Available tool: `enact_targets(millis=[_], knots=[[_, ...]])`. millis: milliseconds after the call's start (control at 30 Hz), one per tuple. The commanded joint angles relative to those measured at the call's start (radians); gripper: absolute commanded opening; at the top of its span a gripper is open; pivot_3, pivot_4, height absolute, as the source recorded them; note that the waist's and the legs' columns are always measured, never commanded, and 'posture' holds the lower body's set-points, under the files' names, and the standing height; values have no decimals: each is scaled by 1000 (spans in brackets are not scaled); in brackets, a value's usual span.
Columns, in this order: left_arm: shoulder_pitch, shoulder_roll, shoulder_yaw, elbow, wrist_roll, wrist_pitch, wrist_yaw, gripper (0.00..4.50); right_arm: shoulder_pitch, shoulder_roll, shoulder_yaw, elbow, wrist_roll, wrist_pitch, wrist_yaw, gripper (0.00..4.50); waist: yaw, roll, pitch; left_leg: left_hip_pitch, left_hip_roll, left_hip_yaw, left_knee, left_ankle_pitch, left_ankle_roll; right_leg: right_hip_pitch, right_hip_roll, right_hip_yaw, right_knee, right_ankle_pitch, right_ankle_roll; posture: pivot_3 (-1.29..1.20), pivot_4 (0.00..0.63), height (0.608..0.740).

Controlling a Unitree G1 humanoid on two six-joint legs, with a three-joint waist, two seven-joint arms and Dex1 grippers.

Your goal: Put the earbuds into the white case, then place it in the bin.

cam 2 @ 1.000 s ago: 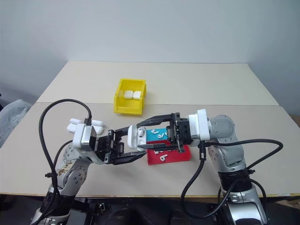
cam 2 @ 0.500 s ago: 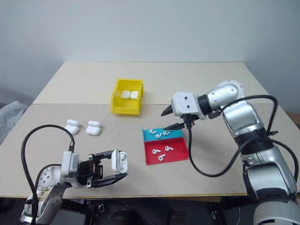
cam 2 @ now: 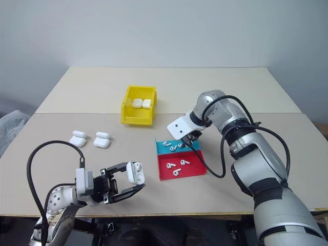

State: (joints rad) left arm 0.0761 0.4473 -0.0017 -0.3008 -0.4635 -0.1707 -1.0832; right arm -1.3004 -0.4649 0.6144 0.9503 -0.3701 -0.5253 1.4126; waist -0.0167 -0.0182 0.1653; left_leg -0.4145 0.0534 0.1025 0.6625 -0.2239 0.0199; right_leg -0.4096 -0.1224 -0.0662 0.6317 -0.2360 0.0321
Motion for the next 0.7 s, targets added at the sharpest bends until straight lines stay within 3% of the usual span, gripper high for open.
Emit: enact_targets(millis=[33, 600, 700], knots=[[-5, 6, 3, -28, 2, -17, 19, 2784, -38, 25, 5, 47, -40, -20, -26, 2750, -1, 0, 0, 0, 0, 0, 0, 0, 0, 0, 0, 0, 0, 0, 0, 0, 150, 740], [18, 19, -16, -57, -1, 0, 61, 2784, -72, 74, 31, 189, -171, -109, -125, 2750, -2, 0, 0, 0, 0, 1, 0, 1, -1, -1, 0, 1, 0, 0, 0, 0, 150, 740], [29, 39, -10, -66, -2, 8, 57, 2784, -73, 76, 31, 194, -176, -122, -129, 2134, -3, 0, 0, 0, 0, 1, -1, 1, -1, -1, 0, 1, 0, 0, 0, 0, 150, 740]])
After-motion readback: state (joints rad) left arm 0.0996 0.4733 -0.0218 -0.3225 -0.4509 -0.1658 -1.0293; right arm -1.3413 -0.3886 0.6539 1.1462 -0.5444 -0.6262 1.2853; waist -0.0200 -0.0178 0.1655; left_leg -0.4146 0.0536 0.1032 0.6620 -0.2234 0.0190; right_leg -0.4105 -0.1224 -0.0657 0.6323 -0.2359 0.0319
